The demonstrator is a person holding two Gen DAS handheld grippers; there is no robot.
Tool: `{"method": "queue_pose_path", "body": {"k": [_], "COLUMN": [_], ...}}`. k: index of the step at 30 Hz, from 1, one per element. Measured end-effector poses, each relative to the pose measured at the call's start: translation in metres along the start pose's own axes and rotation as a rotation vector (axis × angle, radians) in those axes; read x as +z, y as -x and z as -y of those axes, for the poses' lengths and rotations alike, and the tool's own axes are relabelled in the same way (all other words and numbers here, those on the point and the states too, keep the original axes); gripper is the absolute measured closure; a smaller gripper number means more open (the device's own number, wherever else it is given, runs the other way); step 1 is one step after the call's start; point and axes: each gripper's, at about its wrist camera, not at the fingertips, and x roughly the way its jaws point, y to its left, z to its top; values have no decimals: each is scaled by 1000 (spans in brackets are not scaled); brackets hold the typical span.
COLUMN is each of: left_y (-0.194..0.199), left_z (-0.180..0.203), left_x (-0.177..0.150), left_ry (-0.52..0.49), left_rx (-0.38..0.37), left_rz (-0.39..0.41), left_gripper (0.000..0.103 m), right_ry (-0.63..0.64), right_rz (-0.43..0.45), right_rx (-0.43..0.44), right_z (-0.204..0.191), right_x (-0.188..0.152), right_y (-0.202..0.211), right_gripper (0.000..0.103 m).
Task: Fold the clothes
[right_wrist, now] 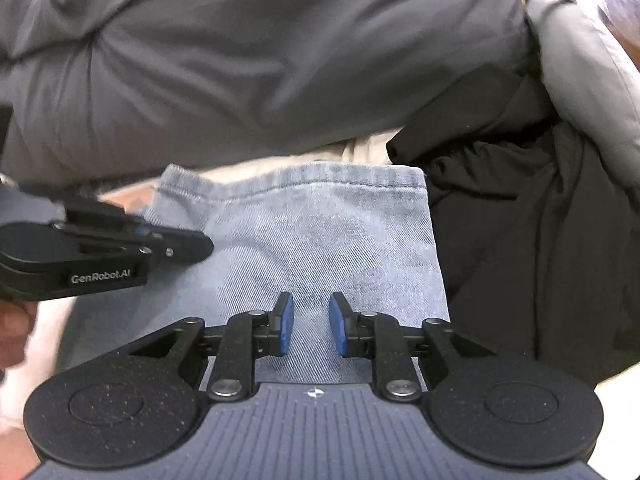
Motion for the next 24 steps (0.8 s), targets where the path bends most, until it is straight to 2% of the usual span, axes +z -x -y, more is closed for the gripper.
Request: {"method": "queue_pose_path", "body": {"k": [3,9,12,14,18,24], "left_y": [-1,13,32,44,61,76], "left_z": [0,12,26,33,53,83], "left_x": [0,0,-11,-20,-35,-53], "left_ry": [32,79,72,79,64,24], "left_rx": [8,37,22,-12,-66,-125], "left_rz": [-6,-12,-23,-32,-54,-81], "left_gripper": [100,100,89,86,84,81], "right_ry": [17,-98,-166,-122,-60,-61], "right_rz": [-1,-47,26,40,9,-45], "right_rx": [-23,14,22,37,59,65], "right_z": [-4,11,11,7,0,-1], "right_x": [0,14,14,7,-20,-57], "right_y": [-6,-5,21,33,52,81], "right_gripper": [77,80,79,79,79,78]}}
